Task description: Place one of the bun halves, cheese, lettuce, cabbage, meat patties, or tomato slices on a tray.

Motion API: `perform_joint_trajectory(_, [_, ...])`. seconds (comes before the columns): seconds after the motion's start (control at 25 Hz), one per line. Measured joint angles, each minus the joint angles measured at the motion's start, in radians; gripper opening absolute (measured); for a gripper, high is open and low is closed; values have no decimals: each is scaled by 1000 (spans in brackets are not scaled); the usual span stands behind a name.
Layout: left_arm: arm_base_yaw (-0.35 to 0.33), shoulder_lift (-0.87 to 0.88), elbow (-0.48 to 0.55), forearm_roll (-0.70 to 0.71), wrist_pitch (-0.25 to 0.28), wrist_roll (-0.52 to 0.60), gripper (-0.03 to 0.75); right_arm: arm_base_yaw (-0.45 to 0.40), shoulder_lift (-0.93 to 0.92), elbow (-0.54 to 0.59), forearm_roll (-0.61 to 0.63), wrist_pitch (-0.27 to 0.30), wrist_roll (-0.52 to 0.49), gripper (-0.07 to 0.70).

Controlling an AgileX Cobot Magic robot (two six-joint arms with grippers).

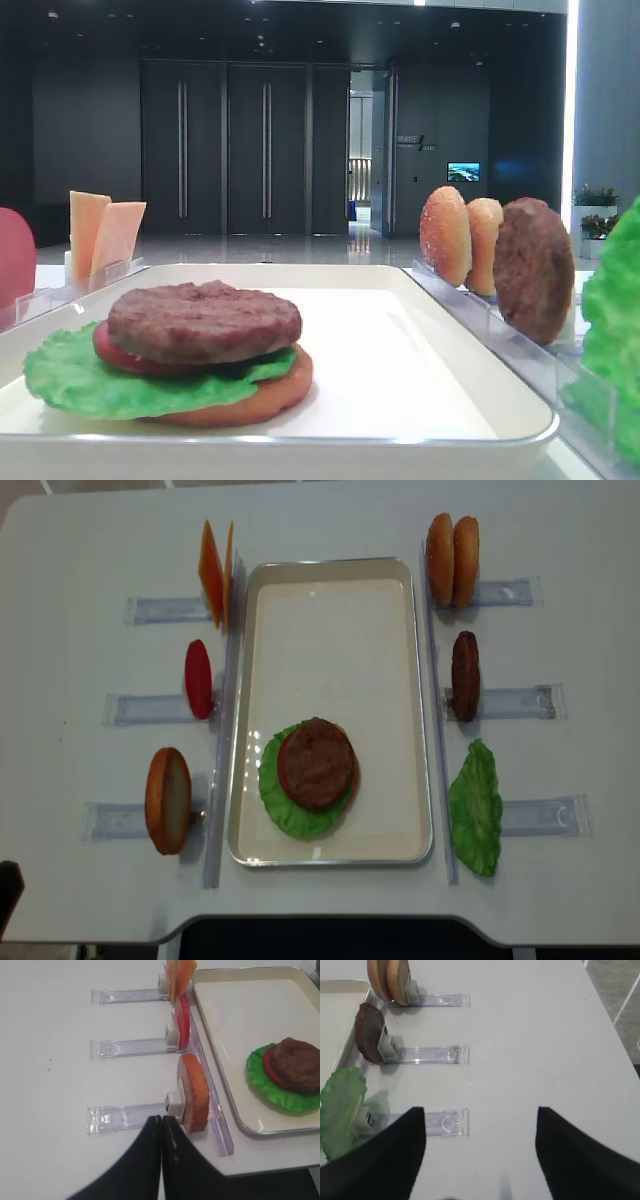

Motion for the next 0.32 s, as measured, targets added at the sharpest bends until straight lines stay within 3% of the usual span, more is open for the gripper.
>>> perform_joint_trajectory(0.32, [0,0,0,0,0,0,-1,0,0,0,0,1,0,451])
